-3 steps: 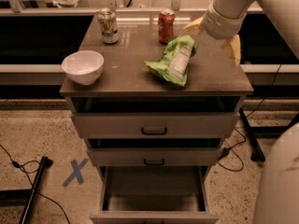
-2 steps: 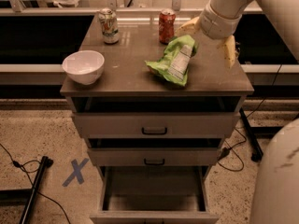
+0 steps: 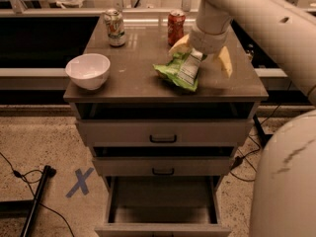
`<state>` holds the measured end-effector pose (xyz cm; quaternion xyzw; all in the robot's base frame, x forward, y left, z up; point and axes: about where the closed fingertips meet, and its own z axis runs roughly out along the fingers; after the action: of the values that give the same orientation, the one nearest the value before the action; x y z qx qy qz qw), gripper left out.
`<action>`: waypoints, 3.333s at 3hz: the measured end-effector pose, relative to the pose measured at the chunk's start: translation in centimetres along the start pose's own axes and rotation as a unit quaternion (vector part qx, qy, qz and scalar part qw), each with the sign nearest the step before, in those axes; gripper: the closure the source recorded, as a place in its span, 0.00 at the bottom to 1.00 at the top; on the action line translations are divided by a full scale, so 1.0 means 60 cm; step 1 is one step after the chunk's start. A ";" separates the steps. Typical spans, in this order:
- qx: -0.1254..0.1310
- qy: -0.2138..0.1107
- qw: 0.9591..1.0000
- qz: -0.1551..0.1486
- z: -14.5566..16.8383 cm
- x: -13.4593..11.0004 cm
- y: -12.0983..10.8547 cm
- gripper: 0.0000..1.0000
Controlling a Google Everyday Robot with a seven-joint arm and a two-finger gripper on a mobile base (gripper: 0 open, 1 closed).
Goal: Place green rice chip bag into bottom drawer
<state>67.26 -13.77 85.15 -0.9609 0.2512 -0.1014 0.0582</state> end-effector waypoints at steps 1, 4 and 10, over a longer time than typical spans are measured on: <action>0.014 0.013 1.000 -0.006 0.015 0.012 -0.018 0.19; 0.106 -0.070 0.992 -0.001 0.005 0.003 -0.056 0.96; -0.007 0.043 0.986 0.163 -0.213 -0.079 0.025 1.00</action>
Offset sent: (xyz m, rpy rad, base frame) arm 0.0148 0.0305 0.0052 0.0316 -0.0268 0.0785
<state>59.63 -13.48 96.54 -0.9021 0.4077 -0.1296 0.0563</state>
